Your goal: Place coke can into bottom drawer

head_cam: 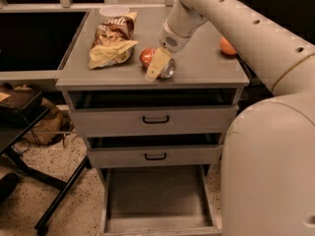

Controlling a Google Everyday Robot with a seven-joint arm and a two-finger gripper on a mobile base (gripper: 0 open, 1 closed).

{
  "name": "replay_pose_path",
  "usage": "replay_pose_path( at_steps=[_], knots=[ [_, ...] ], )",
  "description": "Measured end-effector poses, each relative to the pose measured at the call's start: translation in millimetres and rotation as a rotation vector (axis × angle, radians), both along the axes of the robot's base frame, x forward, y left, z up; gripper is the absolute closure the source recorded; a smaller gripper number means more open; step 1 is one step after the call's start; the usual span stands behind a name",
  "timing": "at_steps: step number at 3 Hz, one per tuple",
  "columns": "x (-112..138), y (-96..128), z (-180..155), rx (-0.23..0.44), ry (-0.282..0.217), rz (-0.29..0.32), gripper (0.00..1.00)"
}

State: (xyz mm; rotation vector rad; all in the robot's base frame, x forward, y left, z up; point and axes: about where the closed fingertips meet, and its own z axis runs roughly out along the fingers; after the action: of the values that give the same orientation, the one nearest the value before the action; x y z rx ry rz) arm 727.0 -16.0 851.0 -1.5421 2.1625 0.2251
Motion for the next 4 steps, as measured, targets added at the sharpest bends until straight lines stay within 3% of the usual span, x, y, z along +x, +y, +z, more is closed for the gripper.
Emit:
replay_pose_path(
  at_steps=[1,3,4],
  knots=[
    [4.1,1.1,-10.3,0.017,0.024,-0.011,0.18],
    [4.2,1.3,-10.5,0.018,0.025,-0.011,0.64],
    [-13.2,-2.3,1.2,0.026,0.005,0.022,0.87]
  ],
)
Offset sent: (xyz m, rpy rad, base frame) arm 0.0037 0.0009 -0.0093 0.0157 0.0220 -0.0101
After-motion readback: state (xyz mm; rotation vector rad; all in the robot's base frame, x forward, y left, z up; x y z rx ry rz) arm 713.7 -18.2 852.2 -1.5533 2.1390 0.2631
